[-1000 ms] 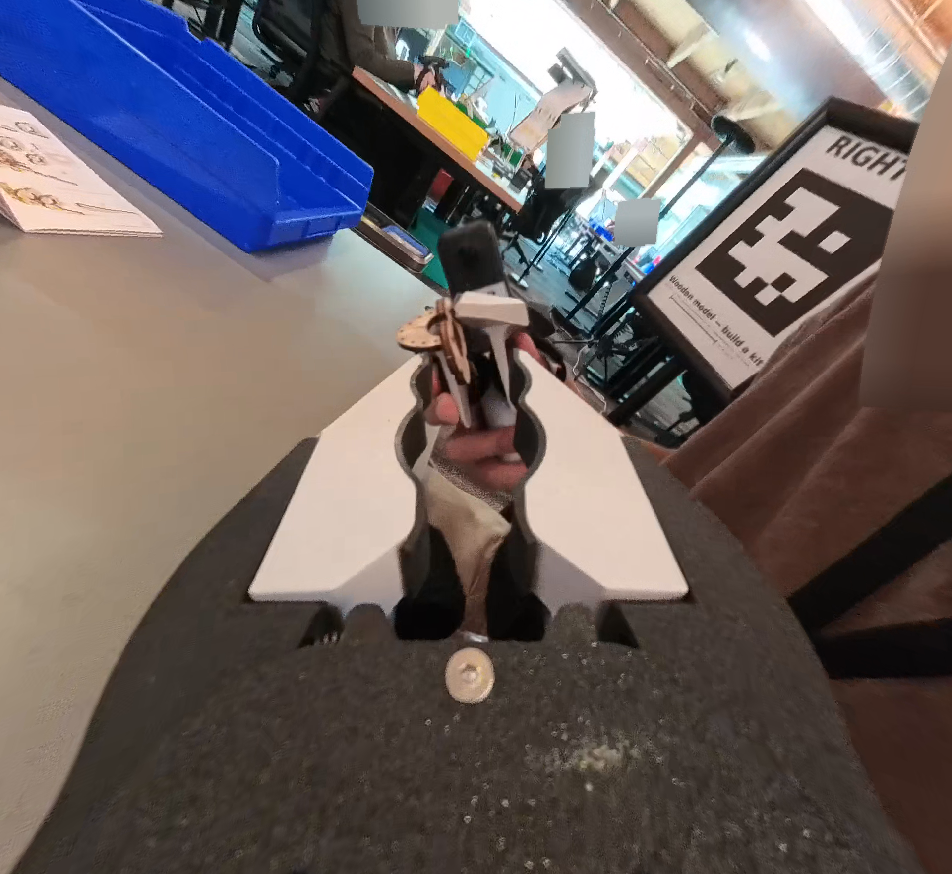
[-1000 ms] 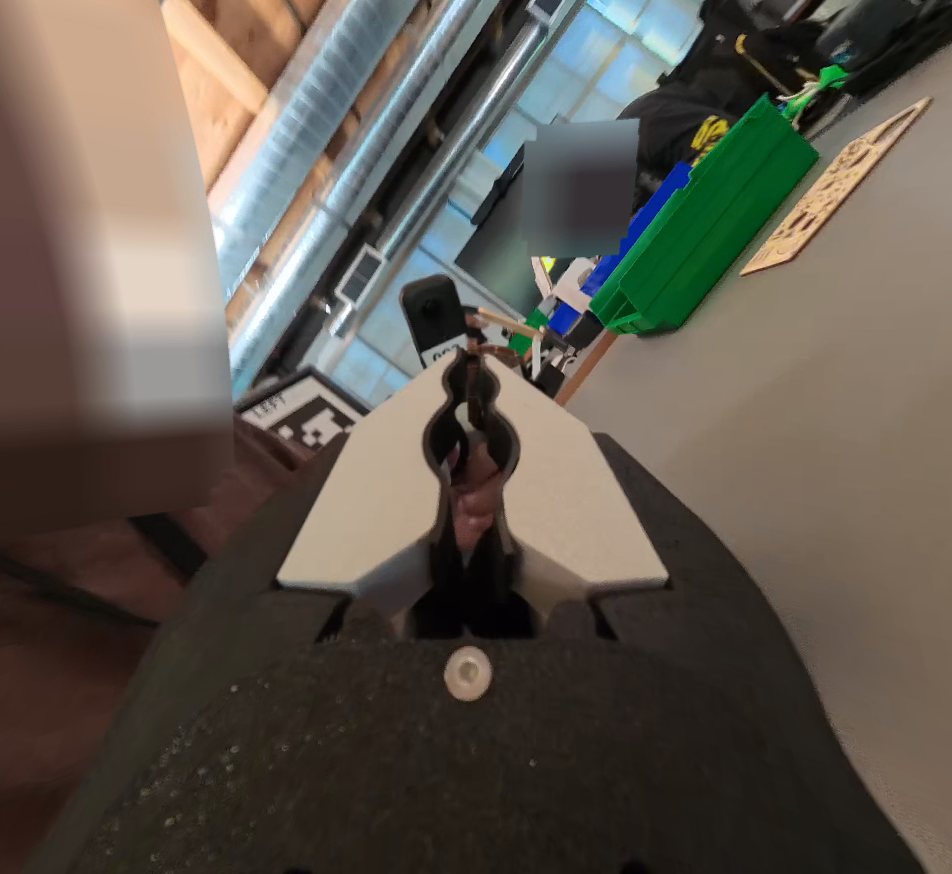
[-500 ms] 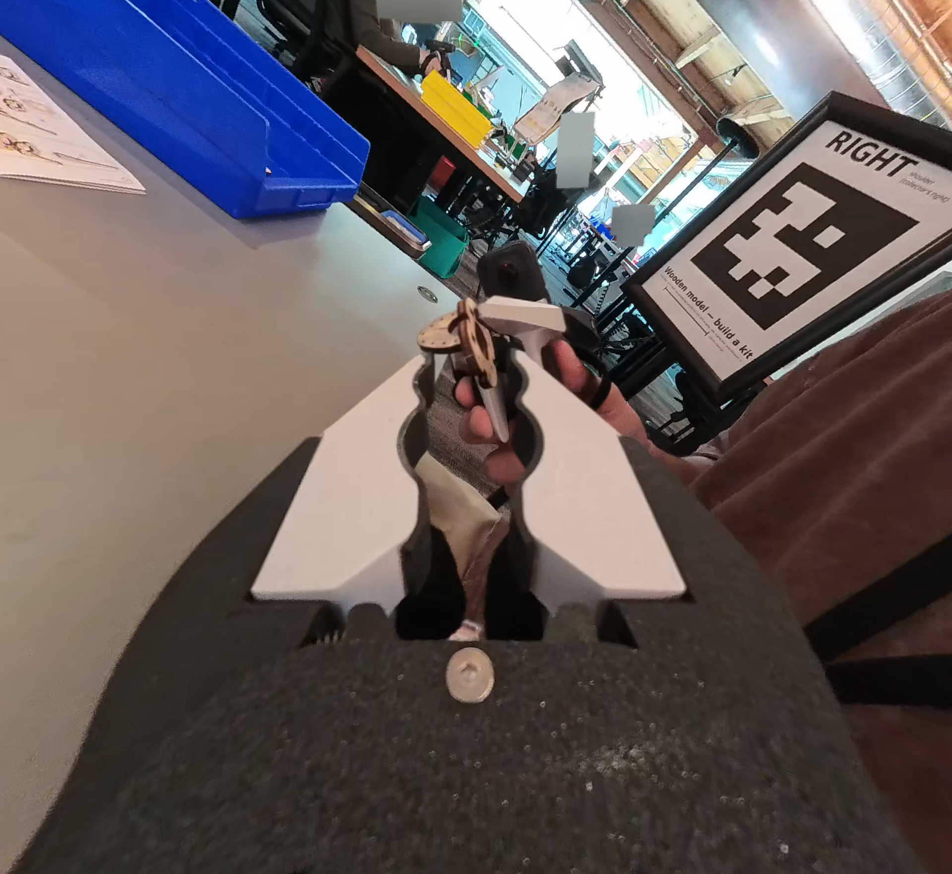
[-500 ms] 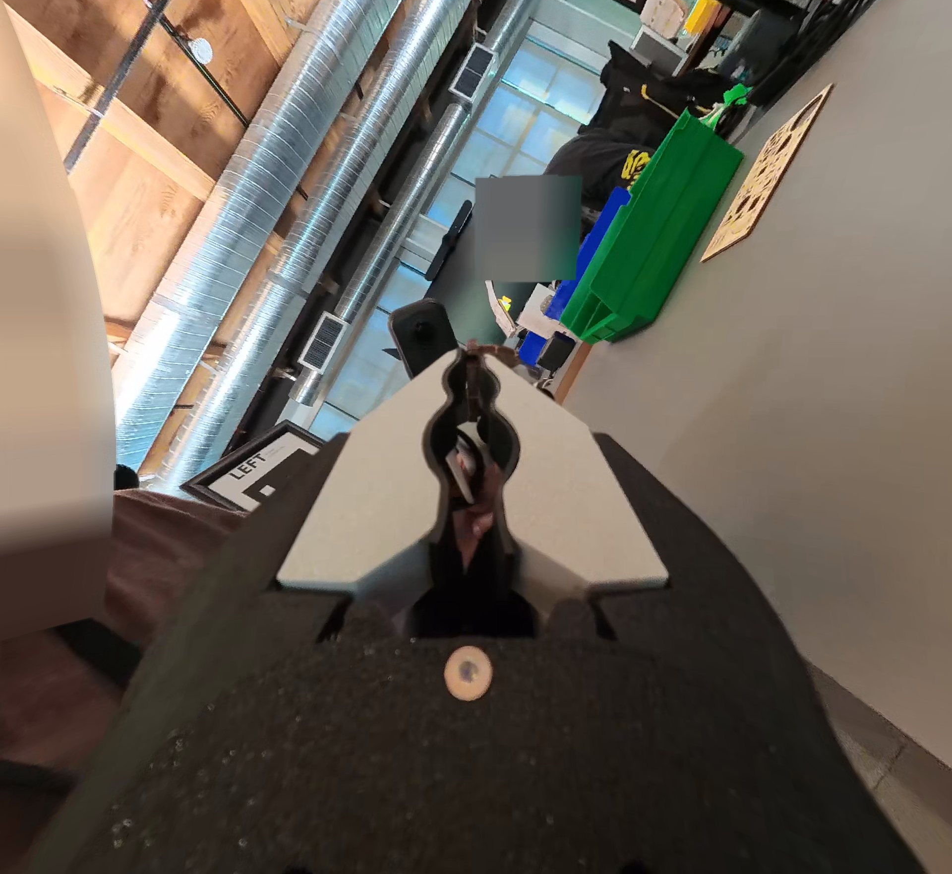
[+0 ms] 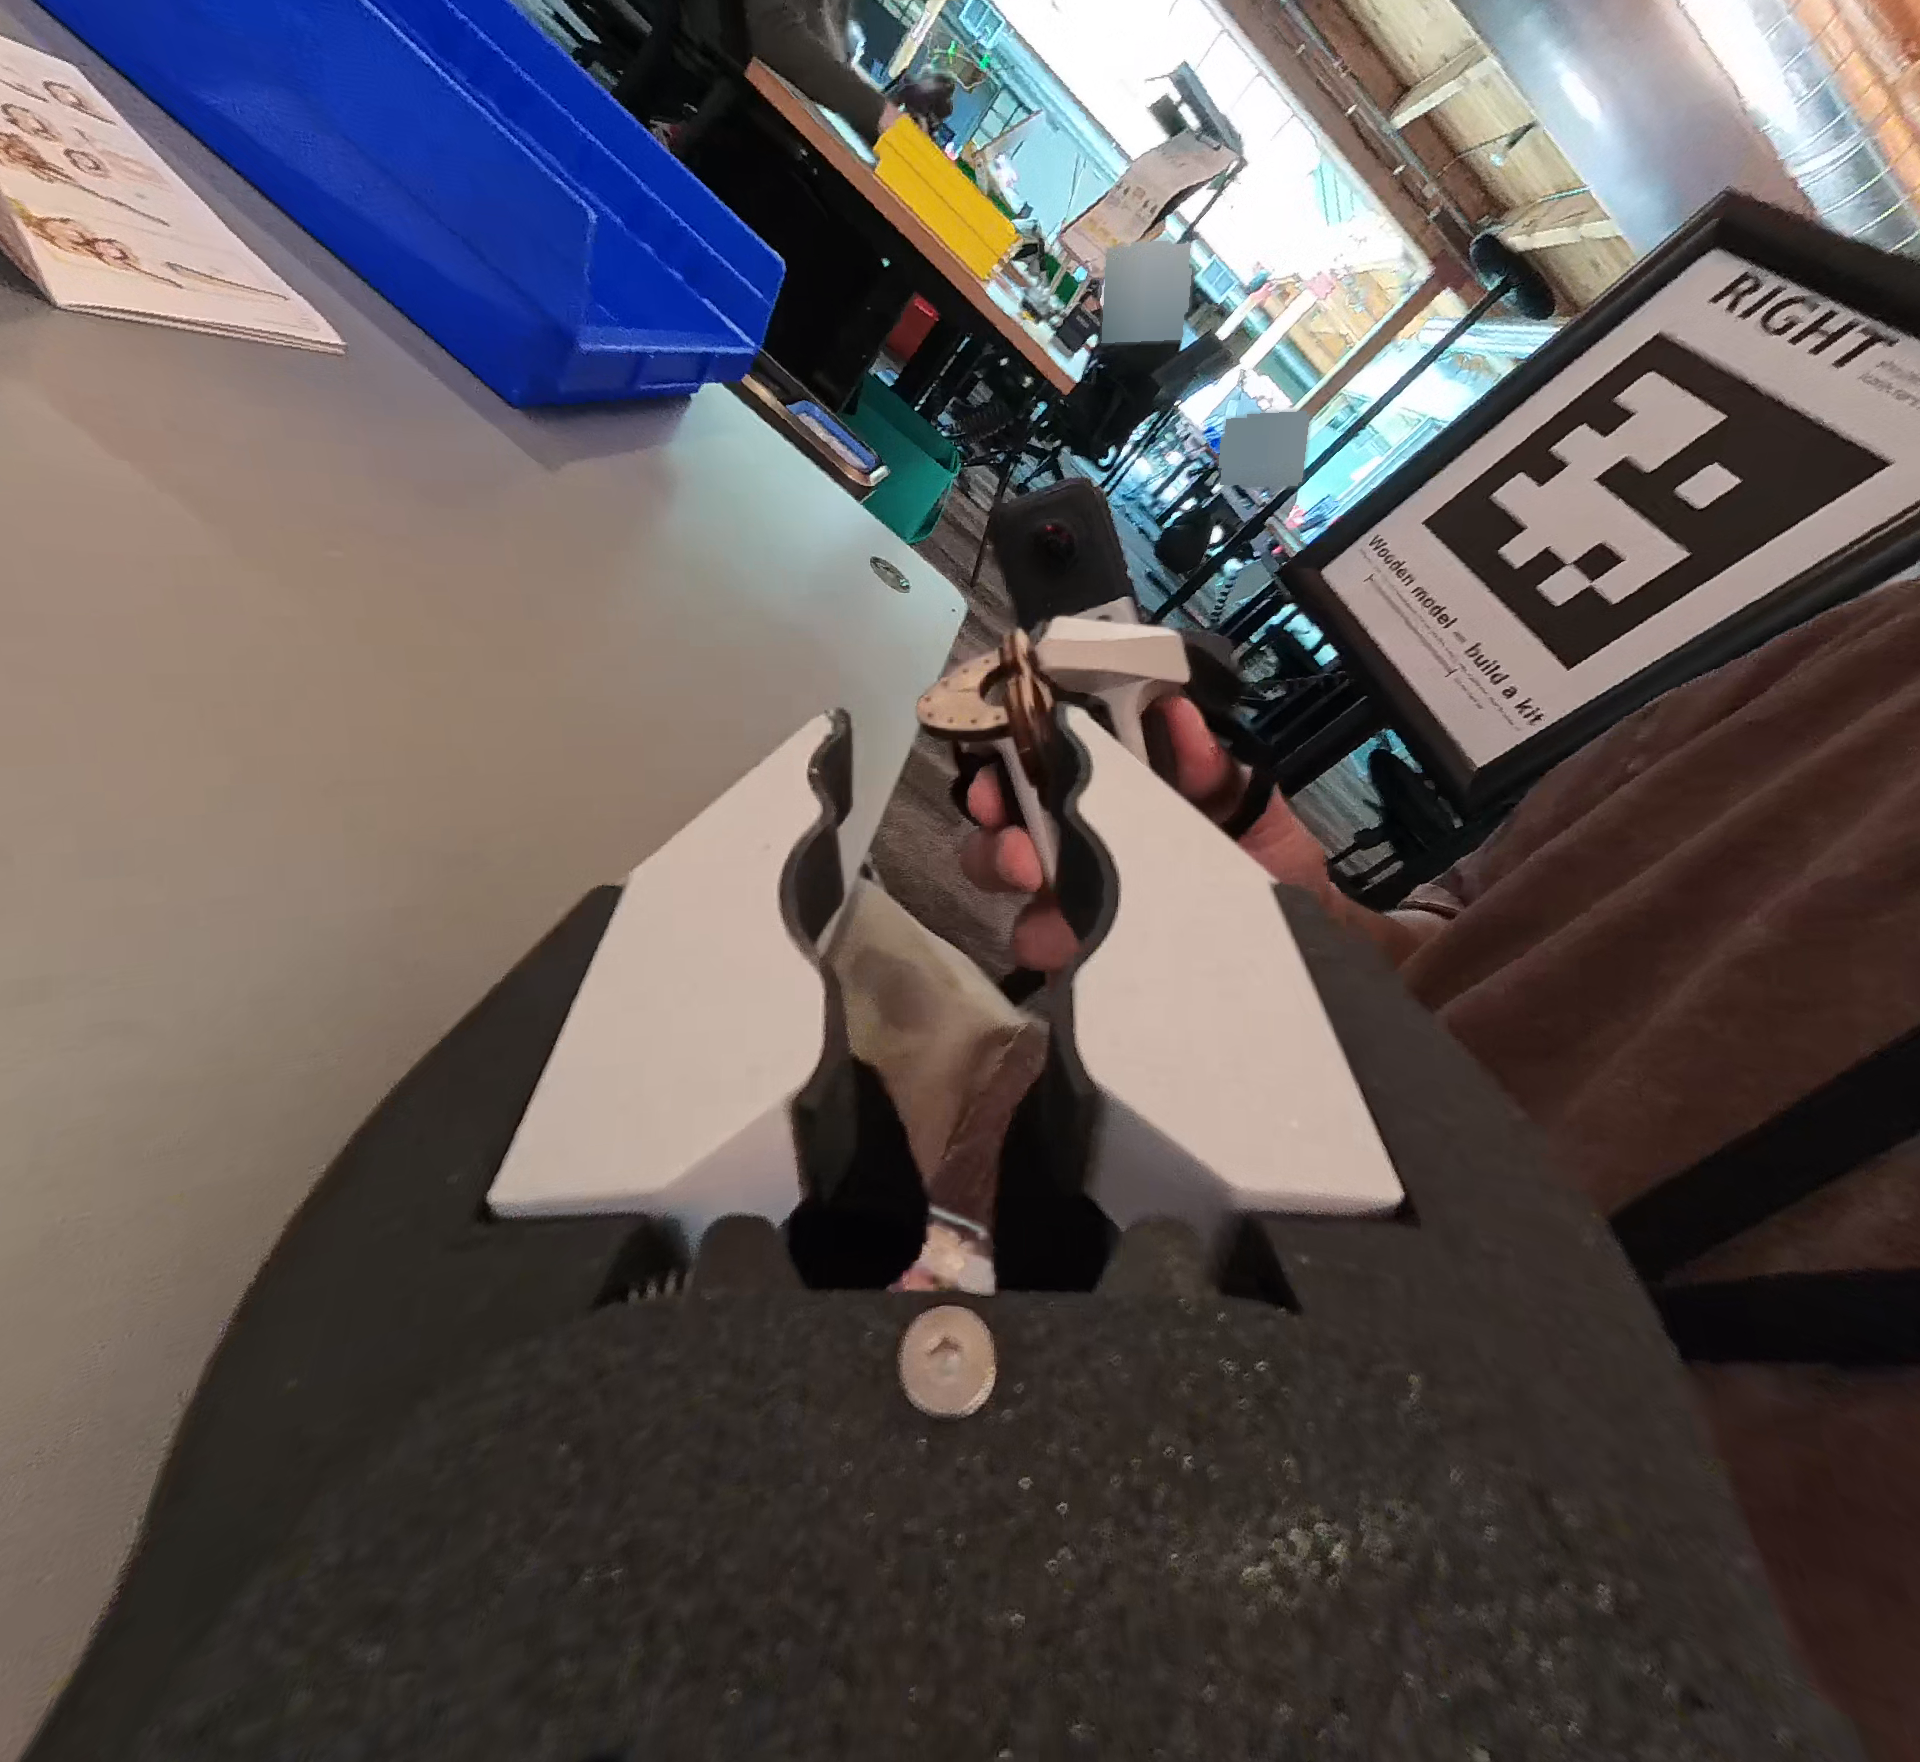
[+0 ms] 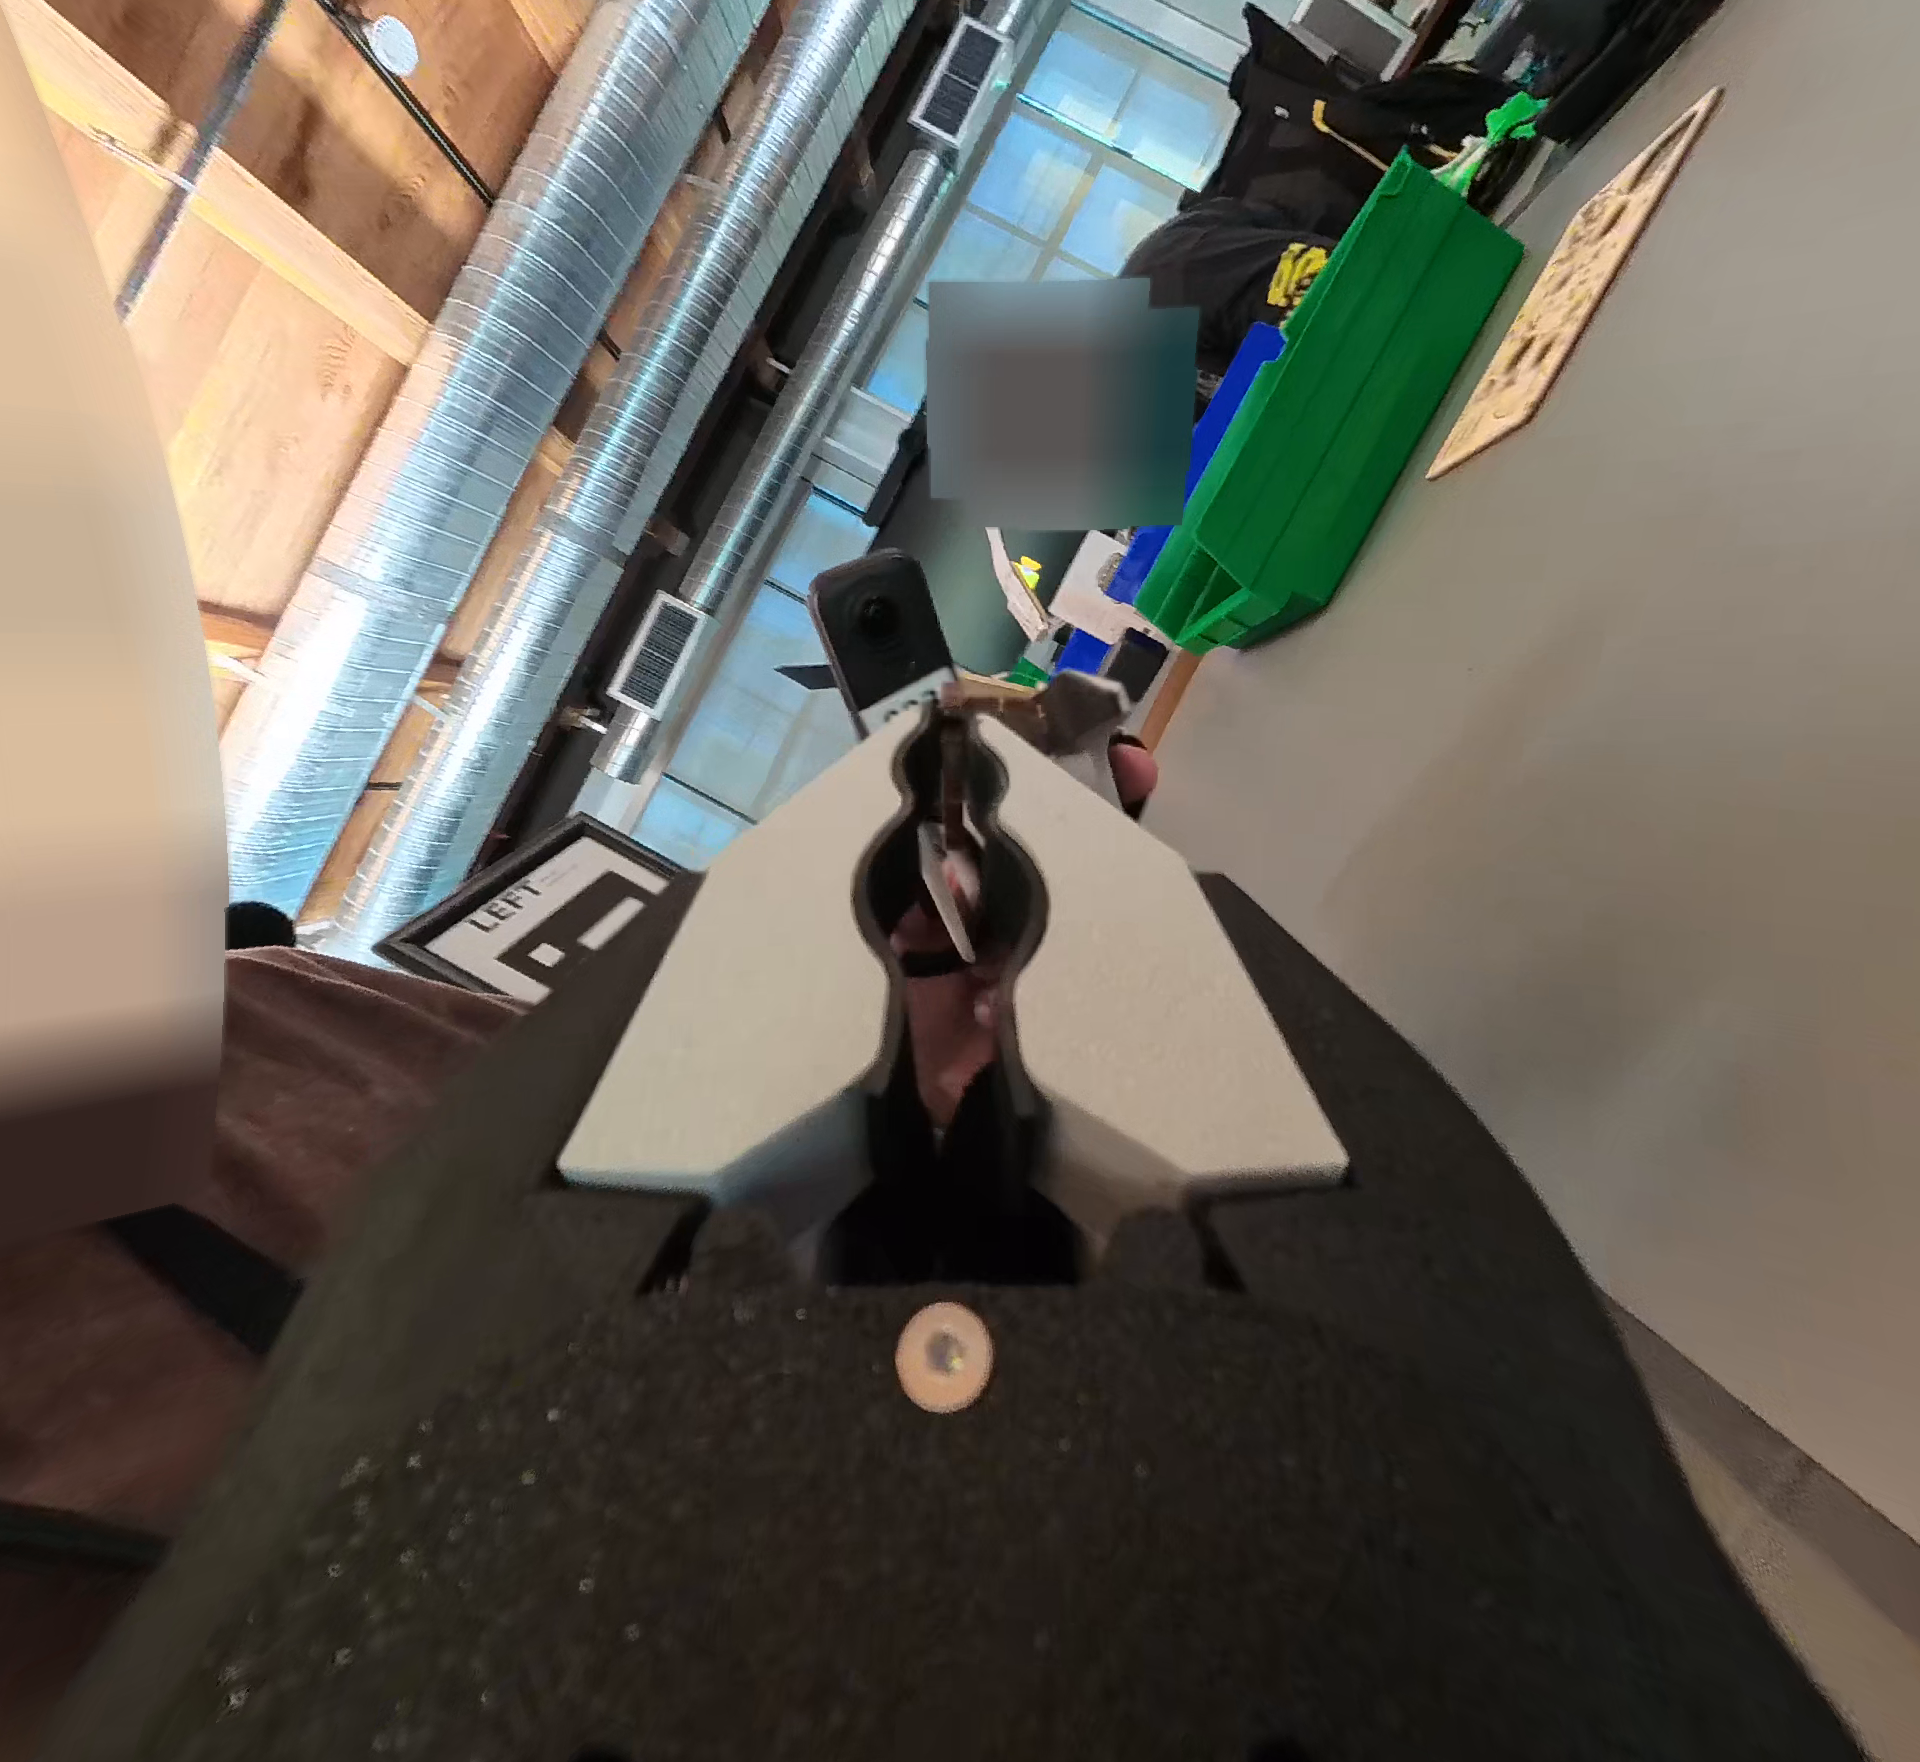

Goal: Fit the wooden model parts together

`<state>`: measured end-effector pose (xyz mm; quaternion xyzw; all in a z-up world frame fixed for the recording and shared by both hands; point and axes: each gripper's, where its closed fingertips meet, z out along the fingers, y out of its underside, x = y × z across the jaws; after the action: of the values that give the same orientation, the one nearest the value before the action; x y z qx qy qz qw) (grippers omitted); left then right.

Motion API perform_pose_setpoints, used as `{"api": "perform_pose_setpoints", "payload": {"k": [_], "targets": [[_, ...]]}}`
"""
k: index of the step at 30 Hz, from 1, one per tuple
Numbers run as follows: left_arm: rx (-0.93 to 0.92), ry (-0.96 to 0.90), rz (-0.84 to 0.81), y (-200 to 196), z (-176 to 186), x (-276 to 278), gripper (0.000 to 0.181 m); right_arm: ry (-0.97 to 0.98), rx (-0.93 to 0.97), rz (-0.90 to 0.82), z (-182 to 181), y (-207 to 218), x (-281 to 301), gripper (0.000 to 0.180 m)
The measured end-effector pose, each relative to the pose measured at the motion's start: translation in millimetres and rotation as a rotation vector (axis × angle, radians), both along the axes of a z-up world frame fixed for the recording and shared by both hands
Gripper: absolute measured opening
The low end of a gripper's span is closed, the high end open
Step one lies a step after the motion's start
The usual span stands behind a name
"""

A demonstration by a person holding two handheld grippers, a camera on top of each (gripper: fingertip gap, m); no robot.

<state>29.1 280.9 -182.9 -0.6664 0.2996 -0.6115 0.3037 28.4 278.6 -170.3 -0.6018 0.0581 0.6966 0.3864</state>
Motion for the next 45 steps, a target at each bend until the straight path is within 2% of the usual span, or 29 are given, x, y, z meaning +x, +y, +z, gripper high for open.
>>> {"api": "perform_pose_setpoints", "payload": {"k": [4, 7, 9, 14, 16, 19, 24, 28, 32, 36, 41, 45], "targets": [[0.093, 0.216, 0.097, 14.8, -29.7, -9.3, 0.035, -0.195, -0.117, -0.022, -40.2, 8.4, 1.2, 0.003], [0.060, 0.389, 0.127, 7.2, -68.4, -10.0, 0.035, -0.176, -0.237, -0.025, -65.4, 13.3, 6.9, 0.003], [-0.093, 0.316, 0.172, -0.5, -74.9, -8.1, 0.026, -0.145, -0.282, -0.006, -75.0, 13.0, 5.2, 0.003], [-0.389, 0.037, 0.224, -9.4, -74.8, -4.4, 0.022, -0.063, -0.286, -0.031, -78.3, 8.4, -5.5, 0.002], [-0.444, -0.015, 0.241, -13.1, -76.9, -2.4, 0.006, -0.028, -0.300, -0.090, -85.8, 7.0, -3.9, 0.003], [-0.501, -0.032, 0.259, -18.7, -85.8, -0.6, 0.001, 0.041, -0.357, -0.142, -100.1, -0.7, -1.4, 0.005], [-0.612, -0.004, 0.229, -35.5, -101.8, 5.5, 0.001, -0.092, -0.365, -0.214, -118.5, -21.5, 4.9, 0.005], [-0.691, -0.002, 0.240, -40.5, -110.4, 11.8, 0.001, -0.104, -0.431, -0.274, -127.4, -27.0, 11.6, 0.004], [-0.791, -0.069, 0.221, -42.0, -111.6, 20.2, 0.000, -0.159, -0.436, -0.314, -128.1, -29.2, 20.9, 0.004], [-0.757, -0.062, 0.199, -42.6, -107.7, 28.6, 0.000, -0.159, -0.428, -0.334, -125.2, -29.4, 29.1, 0.004], [-0.814, -0.036, 0.214, -44.5, -124.8, 30.0, 0.000, -0.181, -0.481, -0.324, -141.9, -32.1, 30.2, 0.004], [-0.709, -0.032, 0.206, -39.0, -110.4, 29.9, 0.001, -0.208, -0.417, -0.327, -128.8, -26.1, 29.9, 0.005]]}}
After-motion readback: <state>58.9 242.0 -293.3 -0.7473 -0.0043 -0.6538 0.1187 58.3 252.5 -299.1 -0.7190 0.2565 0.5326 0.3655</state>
